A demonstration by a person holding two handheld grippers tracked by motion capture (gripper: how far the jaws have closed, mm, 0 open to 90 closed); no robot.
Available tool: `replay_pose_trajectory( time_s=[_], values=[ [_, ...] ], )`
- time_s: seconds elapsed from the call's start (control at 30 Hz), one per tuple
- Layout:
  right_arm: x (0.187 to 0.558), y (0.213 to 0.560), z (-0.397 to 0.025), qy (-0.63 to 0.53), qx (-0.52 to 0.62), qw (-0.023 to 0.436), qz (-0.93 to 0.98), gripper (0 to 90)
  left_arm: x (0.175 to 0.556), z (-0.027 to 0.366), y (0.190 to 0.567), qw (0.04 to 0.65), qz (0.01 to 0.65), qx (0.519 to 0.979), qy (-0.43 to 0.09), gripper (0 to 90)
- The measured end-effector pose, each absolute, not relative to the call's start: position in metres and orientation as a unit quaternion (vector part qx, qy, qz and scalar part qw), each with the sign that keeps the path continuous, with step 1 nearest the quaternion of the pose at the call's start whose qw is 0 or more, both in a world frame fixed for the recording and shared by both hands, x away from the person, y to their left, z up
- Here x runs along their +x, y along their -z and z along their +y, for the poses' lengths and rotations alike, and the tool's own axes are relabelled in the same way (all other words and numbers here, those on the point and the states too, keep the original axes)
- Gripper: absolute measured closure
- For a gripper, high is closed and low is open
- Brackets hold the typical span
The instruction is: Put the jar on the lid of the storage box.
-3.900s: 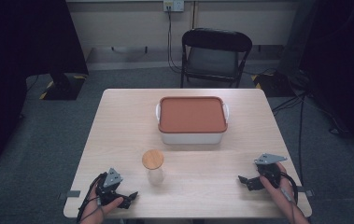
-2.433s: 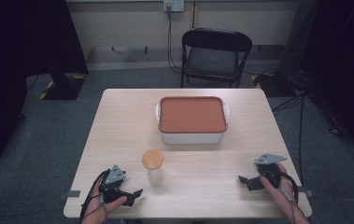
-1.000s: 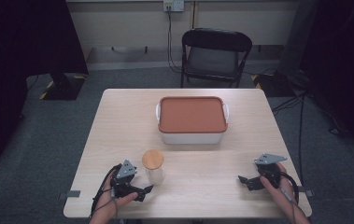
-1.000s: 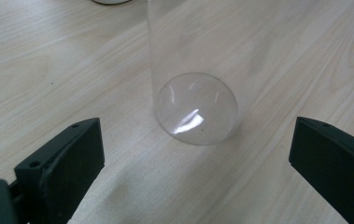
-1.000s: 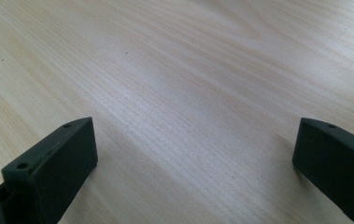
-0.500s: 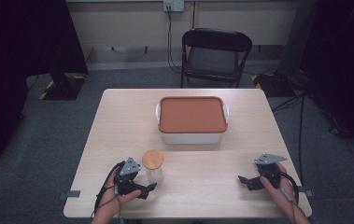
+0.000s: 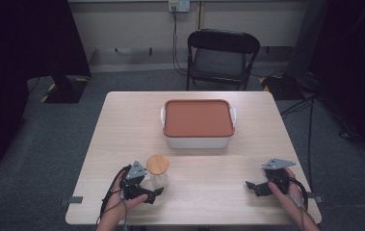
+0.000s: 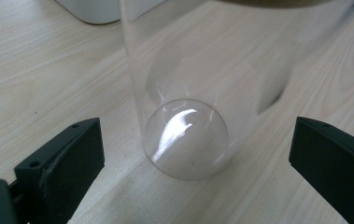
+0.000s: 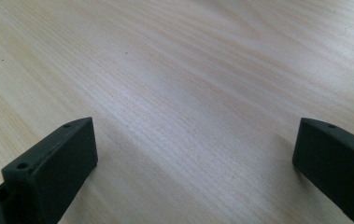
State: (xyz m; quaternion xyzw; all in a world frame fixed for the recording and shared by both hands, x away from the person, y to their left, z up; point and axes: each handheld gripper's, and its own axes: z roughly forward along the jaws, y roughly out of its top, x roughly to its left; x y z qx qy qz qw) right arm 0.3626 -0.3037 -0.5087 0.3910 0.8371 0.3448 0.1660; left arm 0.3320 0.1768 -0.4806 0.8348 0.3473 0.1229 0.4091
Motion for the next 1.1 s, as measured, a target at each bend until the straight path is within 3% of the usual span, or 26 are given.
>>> replay_pose_trajectory(
  time_s=[1.1],
  values=[
    [0.3625, 0.5087, -0.3038, -0.345, 0.391, 0.166, 0.837, 0.0, 0.3387, 0.1689, 0.4767, 0.419, 0.347, 0.830, -0.121, 3.0]
  ],
)
